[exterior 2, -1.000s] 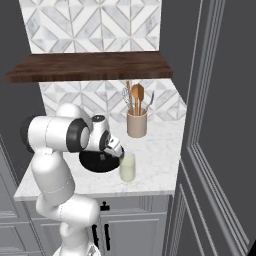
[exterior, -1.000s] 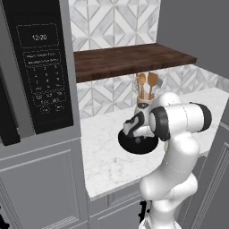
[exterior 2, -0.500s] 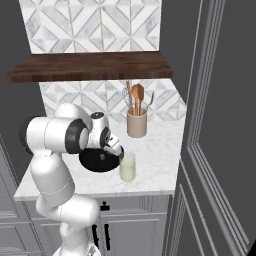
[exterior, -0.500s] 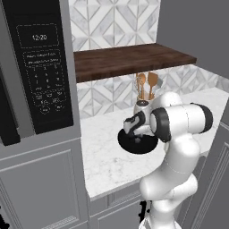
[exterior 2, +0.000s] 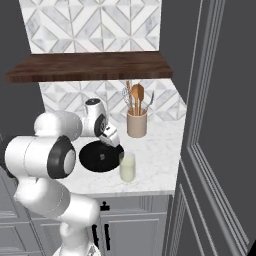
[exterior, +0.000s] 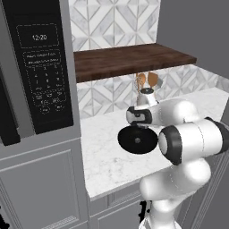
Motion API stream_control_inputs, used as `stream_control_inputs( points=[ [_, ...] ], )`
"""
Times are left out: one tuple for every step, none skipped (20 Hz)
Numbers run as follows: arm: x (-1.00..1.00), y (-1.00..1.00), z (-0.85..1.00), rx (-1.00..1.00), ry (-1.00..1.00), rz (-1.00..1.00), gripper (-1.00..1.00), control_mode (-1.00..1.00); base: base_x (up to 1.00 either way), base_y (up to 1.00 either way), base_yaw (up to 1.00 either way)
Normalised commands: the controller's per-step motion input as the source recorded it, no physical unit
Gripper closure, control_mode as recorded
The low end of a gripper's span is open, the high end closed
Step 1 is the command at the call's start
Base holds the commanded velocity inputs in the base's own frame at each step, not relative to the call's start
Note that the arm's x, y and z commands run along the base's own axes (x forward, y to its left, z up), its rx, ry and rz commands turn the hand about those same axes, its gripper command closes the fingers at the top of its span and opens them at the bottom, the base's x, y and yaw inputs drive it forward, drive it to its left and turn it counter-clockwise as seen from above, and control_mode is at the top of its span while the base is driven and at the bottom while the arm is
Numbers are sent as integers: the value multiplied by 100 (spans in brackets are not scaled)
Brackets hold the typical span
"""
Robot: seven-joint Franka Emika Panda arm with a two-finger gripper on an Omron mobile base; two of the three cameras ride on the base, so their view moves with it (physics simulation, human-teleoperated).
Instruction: Grab a lemon wedge from the fridge and one ice cube from the ice bowl, and put them in the glass of lemonade.
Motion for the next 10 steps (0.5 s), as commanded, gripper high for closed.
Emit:
stream_control_inputs(
  points=[
    [-68, -23, 31, -10, 3, 8, 100, -100, 0, 0, 0],
    [-68, -28, 29, -13, 3, 10, 100, -100, 0, 0, 0],
    [-79, -29, 29, -16, 4, 11, 100, -100, 0, 0, 0],
    [-80, -29, 30, -17, 7, 12, 100, -100, 0, 0, 0],
    [-76, -35, 29, -19, 8, 13, 100, -100, 0, 0, 0],
    [-75, -36, 22, -21, 8, 15, 100, -100, 0, 0, 0],
    [-72, -44, 16, -21, 8, 17, 100, -100, 0, 0, 0],
    [-69, -52, 14, -21, 9, 17, 100, -100, 0, 0, 0],
    [-63, -53, 18, -19, 12, 16, 100, -100, 0, 0, 0],
    [-58, -56, 25, -18, 12, 15, 100, -100, 0, 0, 0]
  ],
)
